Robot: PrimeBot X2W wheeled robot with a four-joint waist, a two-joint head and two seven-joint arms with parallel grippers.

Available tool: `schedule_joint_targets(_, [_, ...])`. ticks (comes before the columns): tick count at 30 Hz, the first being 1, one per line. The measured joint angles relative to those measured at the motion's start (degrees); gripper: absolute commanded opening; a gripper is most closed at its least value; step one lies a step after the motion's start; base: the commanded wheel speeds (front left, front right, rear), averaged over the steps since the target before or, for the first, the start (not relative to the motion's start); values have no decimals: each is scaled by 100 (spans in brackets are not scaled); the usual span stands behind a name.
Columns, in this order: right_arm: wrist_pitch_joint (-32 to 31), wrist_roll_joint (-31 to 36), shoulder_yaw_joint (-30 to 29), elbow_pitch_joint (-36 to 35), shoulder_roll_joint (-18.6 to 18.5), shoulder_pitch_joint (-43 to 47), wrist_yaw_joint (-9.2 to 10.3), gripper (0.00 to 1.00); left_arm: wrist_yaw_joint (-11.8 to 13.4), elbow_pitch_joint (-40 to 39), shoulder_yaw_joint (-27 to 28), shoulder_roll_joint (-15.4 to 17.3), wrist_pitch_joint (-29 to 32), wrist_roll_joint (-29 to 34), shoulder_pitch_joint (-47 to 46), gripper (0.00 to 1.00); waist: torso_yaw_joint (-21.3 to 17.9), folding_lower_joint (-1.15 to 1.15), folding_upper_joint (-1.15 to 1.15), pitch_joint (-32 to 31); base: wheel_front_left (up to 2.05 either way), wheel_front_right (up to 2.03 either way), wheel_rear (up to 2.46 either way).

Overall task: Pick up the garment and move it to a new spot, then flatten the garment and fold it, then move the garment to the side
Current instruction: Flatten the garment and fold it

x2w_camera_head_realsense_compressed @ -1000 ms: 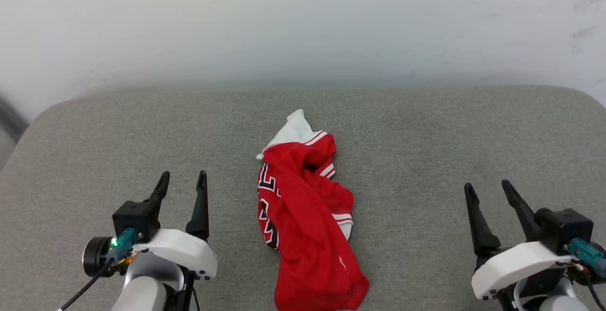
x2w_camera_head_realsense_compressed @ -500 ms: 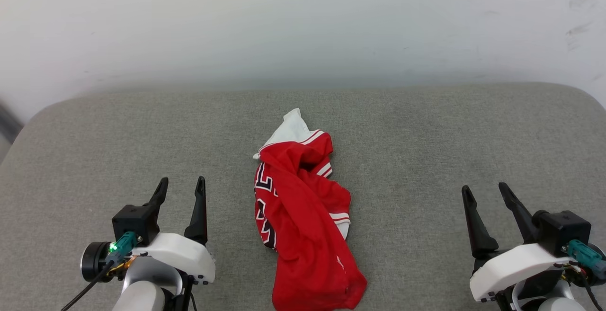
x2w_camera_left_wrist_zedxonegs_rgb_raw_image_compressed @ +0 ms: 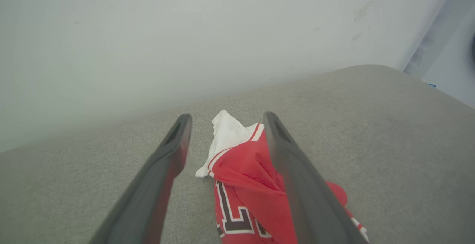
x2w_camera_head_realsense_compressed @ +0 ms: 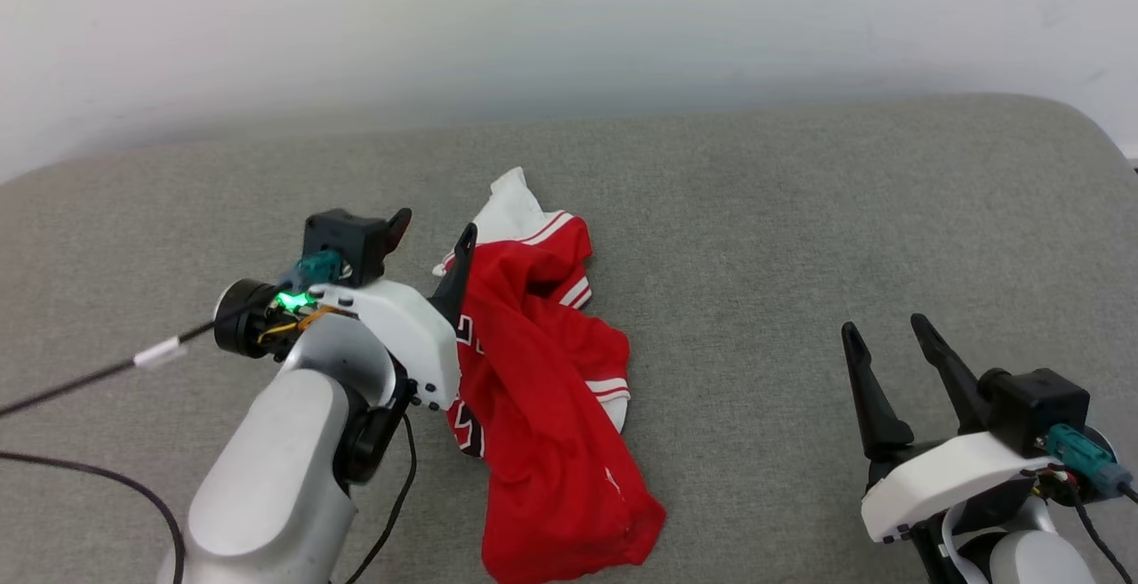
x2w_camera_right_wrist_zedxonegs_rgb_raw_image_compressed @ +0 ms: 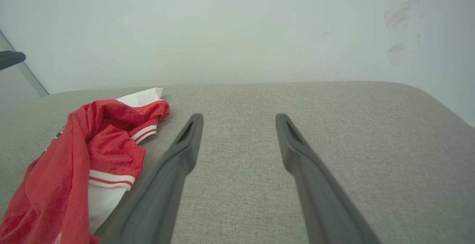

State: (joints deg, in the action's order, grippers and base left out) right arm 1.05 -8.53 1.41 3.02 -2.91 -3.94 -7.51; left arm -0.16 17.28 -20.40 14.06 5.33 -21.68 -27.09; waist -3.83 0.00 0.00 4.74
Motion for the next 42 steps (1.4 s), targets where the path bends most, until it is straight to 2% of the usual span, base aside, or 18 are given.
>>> schedule_joint_targets(4, [8,-52,167,56,-4,-80,0,100,-325,311,-196,118,970,-197,-374,100,-150,0,0,207,0,0,0])
schedule_joint_targets(6, [-9,-54,218,82,3,-84,0,100,-388,353,-231,158,1156,-258,-416,100,-193,0,0,249,0,0,0])
schedule_joint_targets(7, [-7,-89,274,125,4,-87,0,100,-477,449,-326,234,1593,-368,-470,100,-271,0,0,327,0,0,0])
schedule_joint_targets(14, [119,-188,305,250,0,-185,0,100,-615,539,-512,426,2838,-875,-414,100,-392,1,0,520,0,0,0])
schedule_joint_targets(15, [133,-190,315,270,1,-198,0,100,-626,516,-526,439,2922,-943,-370,98,-393,1,0,530,0,0,0])
schedule_joint_targets(16, [145,-194,320,283,1,-212,0,100,-638,483,-535,459,2993,-982,-355,51,-392,1,0,536,0,0,0])
schedule_joint_targets(17, [155,-193,324,297,1,-227,0,100,-639,433,-538,486,3027,-987,-358,34,-390,0,0,538,0,0,0])
schedule_joint_targets(18, [174,-192,320,310,1,-236,0,100,-638,372,-528,502,2999,-984,-359,5,-385,0,0,537,0,0,0])
schedule_joint_targets(19, [187,-191,318,325,1,-251,0,100,-632,316,-527,516,2944,-972,-365,0,-380,1,0,535,0,0,0])
schedule_joint_targets(30, [135,-77,197,370,2,-275,0,100,-347,-603,-400,542,2173,-704,-383,0,-66,0,0,319,0,0,0])
schedule_joint_targets(36, [41,-2,108,285,2,-185,0,100,127,-1213,-47,757,1978,-747,307,0,211,0,0,152,0,0,0])
schedule_joint_targets(37, [41,-2,108,285,2,-185,0,100,127,-1213,-47,757,1978,-747,307,0,211,0,0,152,0,0,0])
schedule_joint_targets(38, [13,3,89,248,1,-151,0,100,365,-1359,153,853,1909,-799,696,0,294,0,0,96,0,0,0])
schedule_joint_targets(42, [-16,11,71,202,2,-44,0,100,805,-1512,489,947,1869,-1044,1786,0,417,0,0,-22,0,0,0])
